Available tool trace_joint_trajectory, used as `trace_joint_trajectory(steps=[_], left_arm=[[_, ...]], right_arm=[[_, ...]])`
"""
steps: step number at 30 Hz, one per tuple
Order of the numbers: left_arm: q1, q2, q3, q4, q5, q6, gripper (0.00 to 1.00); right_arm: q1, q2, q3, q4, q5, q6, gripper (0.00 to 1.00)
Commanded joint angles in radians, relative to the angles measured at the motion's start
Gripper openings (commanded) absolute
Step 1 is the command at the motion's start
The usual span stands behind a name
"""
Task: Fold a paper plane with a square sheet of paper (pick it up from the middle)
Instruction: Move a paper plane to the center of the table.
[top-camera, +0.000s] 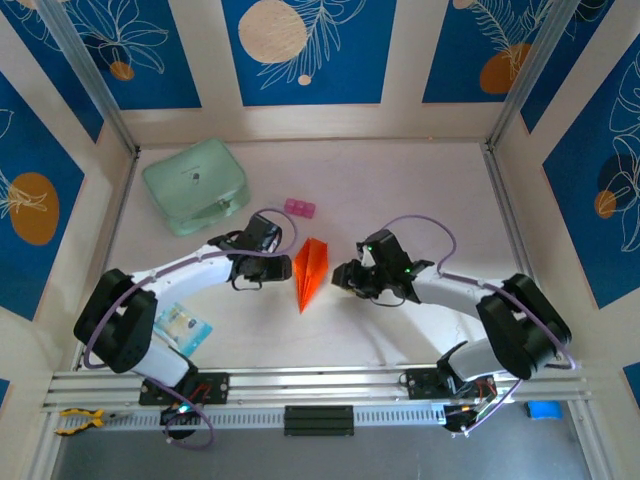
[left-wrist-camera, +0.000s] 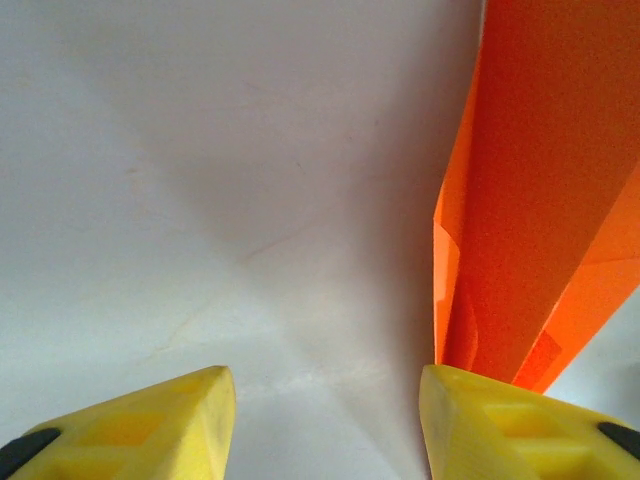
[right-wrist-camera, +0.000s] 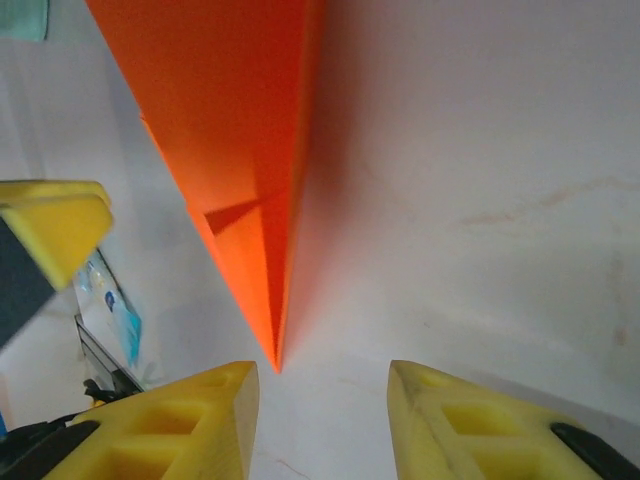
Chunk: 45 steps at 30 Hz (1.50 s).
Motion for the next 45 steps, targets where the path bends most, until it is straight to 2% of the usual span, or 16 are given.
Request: trace_joint_trajectory(steps=[1,10,16,19,29,35,39,45], left_arm=[[0.022,-0.031,-0.019,0.037,0.05,-0.016,0.52],[0.048,-0.062,-0.049,0.028,0.038,-0.009,0.53],[0.055,-0.068,-0.063,0.032,0.047,-0.009,0.52],[0.057,-0.073,-0.071,0.032,0.048,-0.011,0.52],[0.065,-0.091,-0.089,0.026,0.043,-0.005,0.53],[0.069,-0.093,-0.092,0.025,0.047,-0.001,0.53],[0.072,-0.093,-0.089,0.024,0.044,0.008,0.53],[0.08,-0.123,-0.089,0.014,-0.027,0.049,0.57]], right_arm=[[0.007,0.063,0.073,0.016,-0.046,-0.028,0.41],[0.004,0.256,0.215,-0.022,-0.068,-0.059,0.4],[-0.013,0.32,0.261,-0.063,-0.087,-0.114,0.22],[-0.034,0.323,0.262,-0.085,-0.105,-0.153,0.16],[-0.083,0.334,0.305,-0.189,-0.172,-0.267,0.1],[-0.091,0.336,0.31,-0.192,-0.182,-0.269,0.14],[-0.094,0.325,0.311,-0.206,-0.168,-0.271,0.21],[-0.111,0.19,0.276,-0.259,-0.091,-0.286,0.39]])
